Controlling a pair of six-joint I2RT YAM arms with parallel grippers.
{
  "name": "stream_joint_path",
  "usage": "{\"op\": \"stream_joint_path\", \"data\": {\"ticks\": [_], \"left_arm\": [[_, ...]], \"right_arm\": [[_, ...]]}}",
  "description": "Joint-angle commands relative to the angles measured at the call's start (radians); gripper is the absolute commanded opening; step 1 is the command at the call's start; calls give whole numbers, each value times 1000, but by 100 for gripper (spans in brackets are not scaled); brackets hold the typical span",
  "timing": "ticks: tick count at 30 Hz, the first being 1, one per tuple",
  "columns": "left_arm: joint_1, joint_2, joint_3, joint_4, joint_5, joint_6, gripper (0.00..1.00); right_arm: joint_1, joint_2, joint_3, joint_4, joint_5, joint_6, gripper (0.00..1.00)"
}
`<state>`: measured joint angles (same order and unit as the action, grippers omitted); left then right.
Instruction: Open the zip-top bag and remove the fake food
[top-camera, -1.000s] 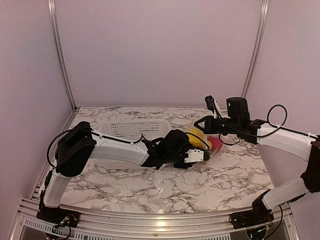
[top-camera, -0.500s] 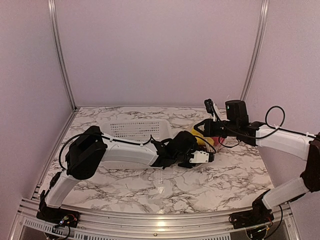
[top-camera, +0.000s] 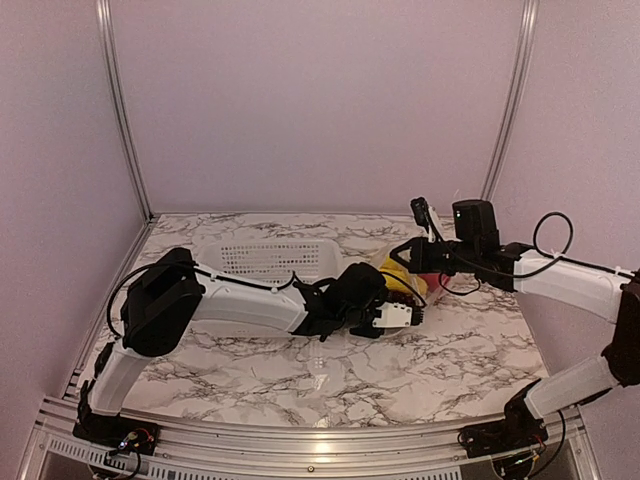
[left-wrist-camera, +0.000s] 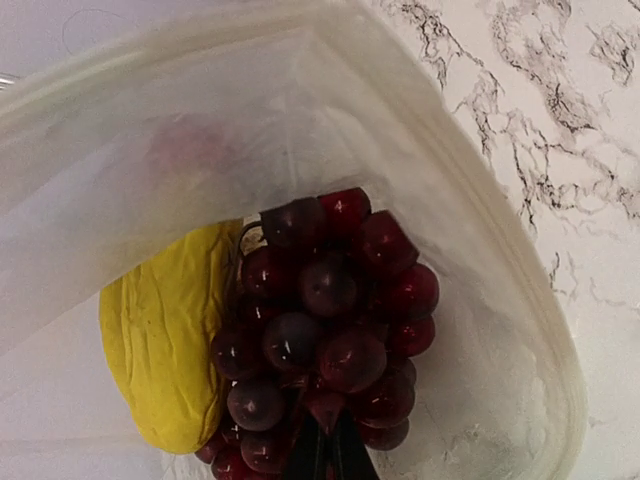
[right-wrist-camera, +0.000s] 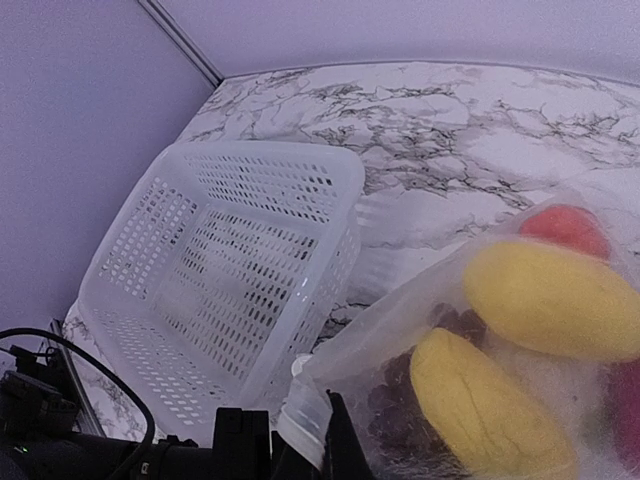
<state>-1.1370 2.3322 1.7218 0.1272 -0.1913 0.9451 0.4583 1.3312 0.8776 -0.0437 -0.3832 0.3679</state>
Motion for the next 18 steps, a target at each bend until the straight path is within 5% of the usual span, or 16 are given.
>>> {"op": "stream_joint_path", "data": {"ticks": [1,18], "left_arm": [[8,-111,-53,94,39,-71,0],[66,-249,-84,311,346,-432,0]], "right_arm": [[-28,-54,3,-31,8,-14,0],[-88,-128,25,-133,16,-20,0]]}}
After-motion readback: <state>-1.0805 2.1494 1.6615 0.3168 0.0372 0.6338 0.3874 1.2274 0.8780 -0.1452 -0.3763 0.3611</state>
